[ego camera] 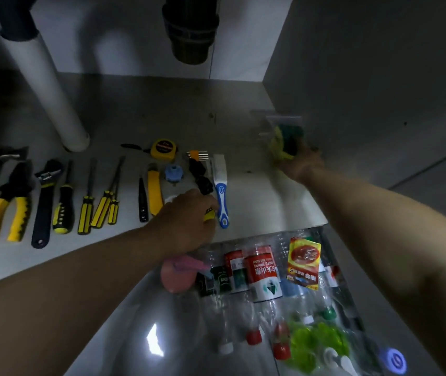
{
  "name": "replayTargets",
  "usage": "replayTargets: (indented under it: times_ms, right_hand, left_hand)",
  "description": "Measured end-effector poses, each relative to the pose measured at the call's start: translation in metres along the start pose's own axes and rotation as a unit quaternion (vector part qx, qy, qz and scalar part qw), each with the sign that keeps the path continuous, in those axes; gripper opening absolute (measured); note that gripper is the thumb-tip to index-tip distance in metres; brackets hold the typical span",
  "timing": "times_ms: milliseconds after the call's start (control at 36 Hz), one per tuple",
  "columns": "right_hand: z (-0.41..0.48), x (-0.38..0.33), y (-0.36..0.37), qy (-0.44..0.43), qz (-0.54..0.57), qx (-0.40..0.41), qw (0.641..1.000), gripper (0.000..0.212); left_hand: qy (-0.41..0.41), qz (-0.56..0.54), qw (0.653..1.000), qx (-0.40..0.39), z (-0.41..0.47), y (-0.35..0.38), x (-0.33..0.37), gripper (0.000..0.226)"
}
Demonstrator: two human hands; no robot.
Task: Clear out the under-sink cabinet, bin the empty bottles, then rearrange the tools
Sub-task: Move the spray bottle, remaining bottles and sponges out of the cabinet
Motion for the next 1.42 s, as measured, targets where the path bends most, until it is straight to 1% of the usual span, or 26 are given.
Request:
replayTargets:
  times_ms: [111,167,306,417,556,667,750,833,889,917,972,1028,1083,1139,1167,1194,1250,1278,1333,1417]
  right_hand:
    - [-0.001,-0.002,0.018,0.029,0.003,0.011,1.0,0.105]
    - [-0.001,-0.001,0.023,0.027,0.015,0.018,0.999,0.104]
    - [-0.007,0.008,0.018,0.011,0.04,0.076,0.996,0.087]
    - [-0.021,0.016,0.012,0.018,0.086,0.124,0.988,0.071]
    - [-0.038,0.022,0.005,0.025,0.145,0.116,0.982,0.068]
    - [-0.054,0.025,-0.01,0.03,0.192,0.131,0.972,0.06]
    - [-0.068,0.025,-0.028,0.022,0.243,0.151,0.958,0.054]
    - [-0.088,0.023,-0.046,-0.002,0.337,0.145,0.93,0.048]
    - [-0.106,0.022,-0.059,-0.011,0.402,0.143,0.904,0.04]
    - [-0.117,0.02,-0.066,-0.017,0.44,0.138,0.887,0.038]
    - [-0.142,0.014,-0.08,-0.028,0.52,0.115,0.846,0.042]
    - [-0.169,0.009,-0.091,-0.04,0.57,0.088,0.816,0.048]
    - [-0.197,0.004,-0.1,-0.056,0.585,0.06,0.807,0.052]
    - [-0.226,-0.002,-0.106,-0.074,0.599,0.011,0.797,0.05]
    - [-0.242,-0.006,-0.11,-0.088,0.599,-0.017,0.796,0.048]
    - [-0.258,-0.009,-0.115,-0.105,0.587,-0.039,0.801,0.047]
    - [-0.289,-0.015,-0.126,-0.141,0.54,-0.062,0.827,0.047]
    - [-0.303,-0.017,-0.131,-0.159,0.519,-0.068,0.837,0.047]
    - [-0.33,-0.022,-0.141,-0.189,0.492,-0.074,0.847,0.051]
    - [-0.364,-0.033,-0.157,-0.218,0.47,-0.068,0.853,0.061]
  left_hand:
    - [0.011,-0.031,0.999,0.018,0.001,-0.002,-0.005,0.021]
    - [0.014,-0.034,0.999,0.021,0.001,-0.003,-0.007,0.019]
    - [0.002,-0.055,0.998,0.035,0.002,-0.007,-0.007,0.017]
    - [-0.001,-0.073,0.997,0.03,0.001,-0.003,-0.002,0.012]
    - [-0.007,-0.092,0.995,0.04,0.0,-0.003,0.012,0.022]
    - [0.003,-0.111,0.993,0.048,0.0,-0.004,0.026,0.021]
    - [-0.008,-0.142,0.989,0.044,0.0,-0.004,0.034,0.019]
    - [-0.025,-0.193,0.98,0.045,0.0,-0.009,0.046,0.012]
    - [-0.053,-0.247,0.967,0.044,-0.005,-0.014,0.056,0.008]
    - [-0.074,-0.269,0.96,0.038,-0.008,-0.017,0.062,0.011]
    - [-0.127,-0.325,0.937,0.013,-0.018,-0.019,0.074,0.039]
    - [-0.169,-0.407,0.897,-0.03,-0.033,-0.023,0.091,0.061]
    - [-0.162,-0.463,0.869,-0.07,-0.049,-0.029,0.112,0.072]
    - [-0.114,-0.515,0.847,-0.075,-0.064,-0.038,0.133,0.07]
    - [-0.087,-0.543,0.833,-0.061,-0.071,-0.043,0.142,0.074]
    - [-0.072,-0.574,0.815,-0.035,-0.078,-0.048,0.148,0.083]
    - [-0.064,-0.622,0.779,0.033,-0.096,-0.06,0.155,0.096]
    - [-0.063,-0.631,0.771,0.058,-0.107,-0.066,0.159,0.095]
    - [-0.055,-0.633,0.767,0.087,-0.129,-0.075,0.167,0.08]
    - [-0.03,-0.639,0.76,0.117,-0.16,-0.088,0.177,0.064]
Point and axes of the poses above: each hand's wrist, its own z-axis towards the middle knuckle, its own y-axis out of the palm, x = y × z, the point moved 6 cm from there along z, towards the middle knuckle, and after that the axes turned 8 degrees about -z, right-handed, at the moved point
